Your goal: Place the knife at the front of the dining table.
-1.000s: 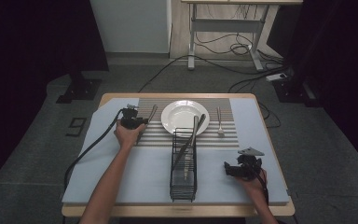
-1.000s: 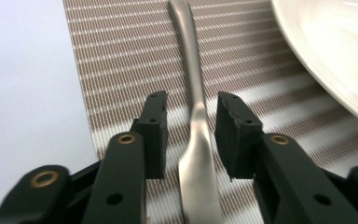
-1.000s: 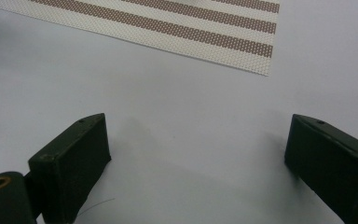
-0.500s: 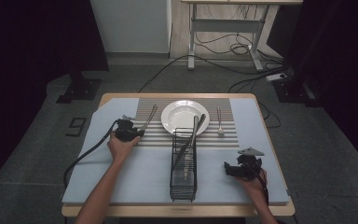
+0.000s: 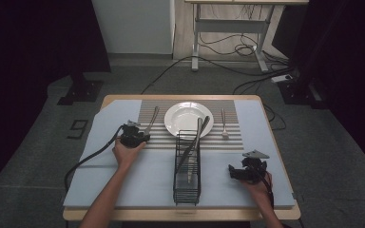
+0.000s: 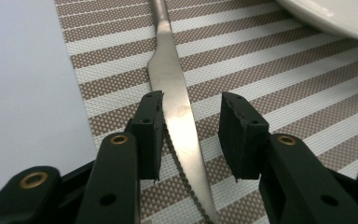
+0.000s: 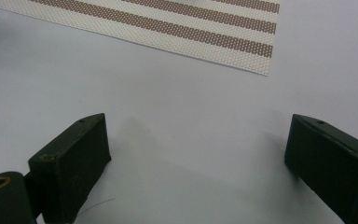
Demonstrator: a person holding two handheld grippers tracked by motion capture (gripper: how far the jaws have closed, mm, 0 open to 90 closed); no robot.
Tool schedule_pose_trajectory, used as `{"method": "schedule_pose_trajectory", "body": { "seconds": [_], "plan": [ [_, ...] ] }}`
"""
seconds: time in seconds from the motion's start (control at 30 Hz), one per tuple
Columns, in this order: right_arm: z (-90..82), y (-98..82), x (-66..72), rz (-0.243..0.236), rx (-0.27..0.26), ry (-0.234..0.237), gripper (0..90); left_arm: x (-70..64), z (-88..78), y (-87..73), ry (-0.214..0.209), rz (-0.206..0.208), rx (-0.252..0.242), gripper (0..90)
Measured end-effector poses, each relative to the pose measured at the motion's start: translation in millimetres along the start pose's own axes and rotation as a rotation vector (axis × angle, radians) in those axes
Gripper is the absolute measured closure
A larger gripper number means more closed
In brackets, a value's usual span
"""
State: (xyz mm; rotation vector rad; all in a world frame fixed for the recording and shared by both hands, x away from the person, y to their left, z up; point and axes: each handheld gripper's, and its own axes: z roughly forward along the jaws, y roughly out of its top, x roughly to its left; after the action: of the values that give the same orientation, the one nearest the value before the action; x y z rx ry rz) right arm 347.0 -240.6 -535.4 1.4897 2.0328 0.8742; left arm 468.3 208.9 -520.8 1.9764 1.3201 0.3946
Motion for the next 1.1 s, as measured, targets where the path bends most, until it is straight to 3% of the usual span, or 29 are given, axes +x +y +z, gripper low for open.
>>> {"method": "schedule_pose_trajectory", "body": {
  "seconds": [0.4,0.8,0.93,1.1],
  "plan": [
    [0.0,0.1,0.0,0.000,0.000,0.000,6.4,-0.9,6.2,2.3,-0.044,-0.036,-0.024,62.6],
    [0.0,0.0,0.1,0.000,0.000,0.000,6.4,-0.7,6.6,1.5,-0.053,-0.026,-0.035,61.6],
    [0.0,-0.1,0.0,0.000,-0.001,0.000,6.4,-2.0,-2.8,0.3,-0.045,0.005,-0.062,58.3],
    [-0.1,0.0,0.0,-0.001,0.000,0.000,6.4,-3.6,-26.4,-1.1,-0.060,0.040,-0.105,52.3]
  ]
}}
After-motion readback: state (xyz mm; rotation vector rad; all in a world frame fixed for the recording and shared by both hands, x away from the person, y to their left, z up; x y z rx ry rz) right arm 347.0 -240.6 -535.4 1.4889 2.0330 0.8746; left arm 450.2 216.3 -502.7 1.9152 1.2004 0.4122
